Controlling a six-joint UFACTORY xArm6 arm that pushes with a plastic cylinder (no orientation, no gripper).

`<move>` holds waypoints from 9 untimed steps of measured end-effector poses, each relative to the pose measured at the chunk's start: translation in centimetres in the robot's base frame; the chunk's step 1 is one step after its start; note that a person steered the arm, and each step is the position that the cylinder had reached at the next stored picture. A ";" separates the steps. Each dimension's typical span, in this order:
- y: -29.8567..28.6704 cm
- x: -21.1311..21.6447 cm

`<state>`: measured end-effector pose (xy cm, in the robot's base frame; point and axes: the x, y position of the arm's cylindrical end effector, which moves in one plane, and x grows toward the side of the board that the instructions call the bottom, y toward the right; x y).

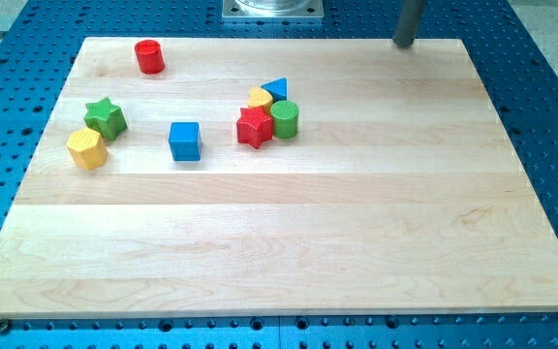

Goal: Push the arm at the top right corner of the board

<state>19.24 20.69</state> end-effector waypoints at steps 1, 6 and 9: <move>0.4 0.0; 3.9 -0.1; 6.0 -0.1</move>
<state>19.10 26.69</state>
